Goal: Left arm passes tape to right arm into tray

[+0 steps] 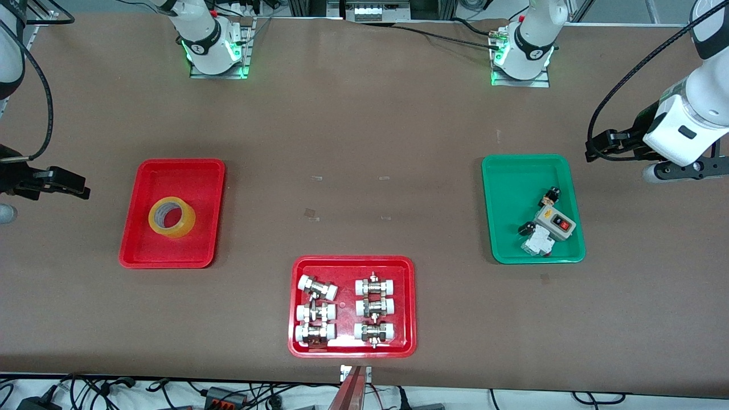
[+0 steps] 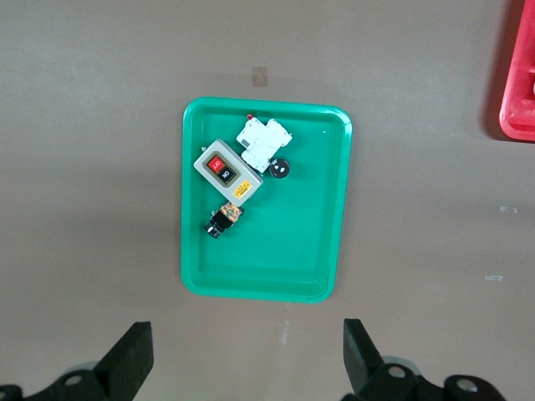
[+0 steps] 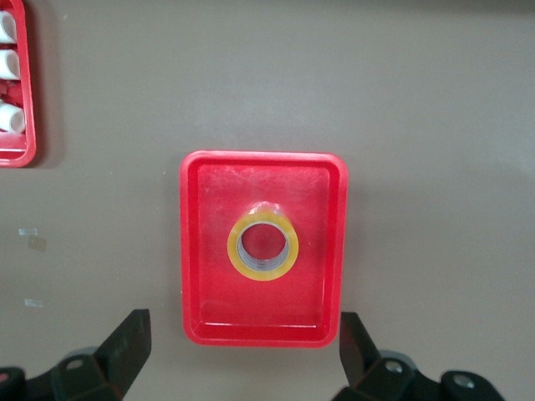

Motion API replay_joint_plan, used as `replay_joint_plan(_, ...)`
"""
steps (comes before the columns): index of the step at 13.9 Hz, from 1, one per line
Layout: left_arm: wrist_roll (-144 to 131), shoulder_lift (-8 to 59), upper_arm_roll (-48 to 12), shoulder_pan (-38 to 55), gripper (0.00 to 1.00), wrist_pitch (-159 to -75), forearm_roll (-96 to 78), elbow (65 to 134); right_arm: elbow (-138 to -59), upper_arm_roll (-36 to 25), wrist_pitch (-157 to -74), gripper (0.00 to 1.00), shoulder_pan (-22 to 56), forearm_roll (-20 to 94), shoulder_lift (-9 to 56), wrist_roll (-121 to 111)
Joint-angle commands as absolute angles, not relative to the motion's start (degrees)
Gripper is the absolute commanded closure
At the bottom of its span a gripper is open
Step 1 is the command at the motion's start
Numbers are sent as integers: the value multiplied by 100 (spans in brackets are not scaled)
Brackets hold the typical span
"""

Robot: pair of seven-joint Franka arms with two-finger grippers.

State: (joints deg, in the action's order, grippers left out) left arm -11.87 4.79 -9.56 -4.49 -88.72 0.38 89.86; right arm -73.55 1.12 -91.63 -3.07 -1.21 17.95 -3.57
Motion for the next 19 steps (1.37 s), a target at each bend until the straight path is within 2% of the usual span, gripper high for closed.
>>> replay_joint_plan(1,-1151,422,-976,-501,0,-8789,-18,8965,-8109,106,-9788,0,-316,-176,1206,-255)
replay_joint_plan(4,-1151,422,-976,-501,0,-8780,-18,8965,-8341,-306,-9897,0,34,-167,1037,-246)
replay_joint_plan(7,-1151,422,-976,-501,0,-8780,-18,8965,-8480,-316,-9774,0,53,-158,871,-246)
replay_joint_plan(11,-1151,422,-967,-501,0,-8780,-18,8965,-10253,-316,-10685,0,44,-141,-165,-229)
replay_joint_plan(12,-1151,413,-967,-501,0,-8780,-18,8965,-10396,-325,-10722,0,27,-106,-237,-220)
replay_joint_plan(15,-1151,422,-967,-501,0,-8780,-18,8965,-10267,-325,-10679,0,9,-105,-202,-254)
replay_joint_plan(19,-1151,422,-967,-501,0,-8780,-18,8965,-9861,-325,-10152,0,18,-105,-70,-229)
